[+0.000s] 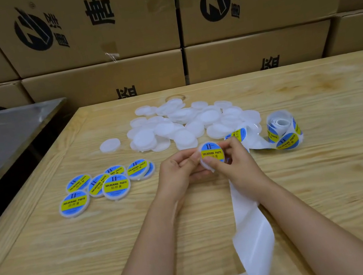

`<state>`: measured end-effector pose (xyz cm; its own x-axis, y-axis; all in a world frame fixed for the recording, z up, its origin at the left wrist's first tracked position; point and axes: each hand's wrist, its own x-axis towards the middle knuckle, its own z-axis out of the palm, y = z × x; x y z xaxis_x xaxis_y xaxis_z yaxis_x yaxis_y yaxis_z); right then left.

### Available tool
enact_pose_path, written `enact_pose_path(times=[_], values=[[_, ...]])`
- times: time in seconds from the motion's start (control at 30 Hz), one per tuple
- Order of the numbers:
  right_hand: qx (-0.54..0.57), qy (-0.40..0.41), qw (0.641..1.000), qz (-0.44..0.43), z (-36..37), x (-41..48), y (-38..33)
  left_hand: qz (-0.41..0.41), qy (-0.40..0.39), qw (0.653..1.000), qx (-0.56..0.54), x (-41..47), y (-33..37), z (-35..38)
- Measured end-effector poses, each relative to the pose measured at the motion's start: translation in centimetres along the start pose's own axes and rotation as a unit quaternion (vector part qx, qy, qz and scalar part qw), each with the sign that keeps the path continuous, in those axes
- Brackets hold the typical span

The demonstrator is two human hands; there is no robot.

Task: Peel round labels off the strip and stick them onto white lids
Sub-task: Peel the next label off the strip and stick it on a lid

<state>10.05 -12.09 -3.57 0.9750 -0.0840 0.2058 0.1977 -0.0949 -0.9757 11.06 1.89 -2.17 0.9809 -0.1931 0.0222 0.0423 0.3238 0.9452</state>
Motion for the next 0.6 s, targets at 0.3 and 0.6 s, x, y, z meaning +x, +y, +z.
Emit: enact_pose_path(times=[0.3, 0.6], values=[[0.099, 0.003, 0.995, -0.013, -1.3, 0.2, -0.5, 0.003, 0.035, 0.999, 0.023, 0.3, 0.1, 0.0], [0.128, 0.008, 0.991, 0.046, -1.2, 0.4, -0.6, 0.102, 0.171, 0.968, 0.151, 0.8, -0.4, -0.1]])
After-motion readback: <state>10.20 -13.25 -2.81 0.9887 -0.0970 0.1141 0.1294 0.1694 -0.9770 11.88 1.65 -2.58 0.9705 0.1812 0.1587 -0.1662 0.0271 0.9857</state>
